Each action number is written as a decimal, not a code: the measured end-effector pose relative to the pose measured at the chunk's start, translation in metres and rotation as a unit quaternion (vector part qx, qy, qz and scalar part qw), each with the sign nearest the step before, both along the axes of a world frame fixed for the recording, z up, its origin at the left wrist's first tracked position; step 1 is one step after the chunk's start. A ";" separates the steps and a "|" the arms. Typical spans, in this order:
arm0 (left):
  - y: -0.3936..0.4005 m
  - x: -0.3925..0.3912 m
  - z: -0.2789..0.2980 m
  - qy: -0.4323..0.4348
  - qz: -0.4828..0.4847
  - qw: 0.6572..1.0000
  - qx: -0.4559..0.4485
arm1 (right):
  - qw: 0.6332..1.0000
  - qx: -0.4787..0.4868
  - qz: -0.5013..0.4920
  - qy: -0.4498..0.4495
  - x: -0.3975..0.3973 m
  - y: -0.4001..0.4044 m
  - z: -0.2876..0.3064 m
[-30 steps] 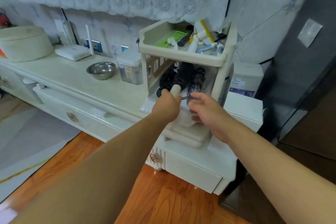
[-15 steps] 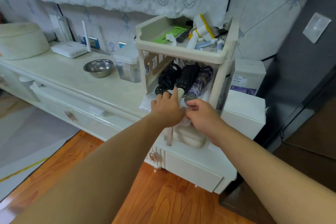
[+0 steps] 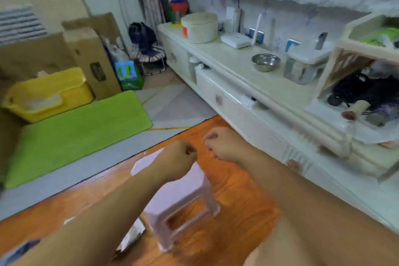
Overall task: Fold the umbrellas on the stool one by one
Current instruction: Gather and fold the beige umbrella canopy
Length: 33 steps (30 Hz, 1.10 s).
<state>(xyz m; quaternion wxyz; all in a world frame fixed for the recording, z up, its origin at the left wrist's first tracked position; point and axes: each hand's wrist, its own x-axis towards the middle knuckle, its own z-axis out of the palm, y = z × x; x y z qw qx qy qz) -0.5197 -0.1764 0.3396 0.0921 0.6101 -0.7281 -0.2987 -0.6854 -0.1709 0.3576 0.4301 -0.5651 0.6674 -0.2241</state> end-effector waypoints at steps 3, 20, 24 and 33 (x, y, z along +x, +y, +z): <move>0.046 0.111 -0.005 0.042 0.131 0.989 0.046 | 0.994 0.032 0.109 -0.005 0.095 0.017 -0.007; 0.164 0.362 -0.218 -0.039 0.313 0.912 0.264 | 0.945 0.183 0.268 0.045 0.318 0.012 -0.139; 0.191 0.400 -0.318 -0.042 0.370 0.873 0.316 | 0.938 0.232 0.259 -0.008 0.365 0.014 -0.205; 0.254 0.448 -0.433 0.001 0.450 0.811 0.374 | 0.919 0.316 0.233 0.017 0.418 0.033 -0.308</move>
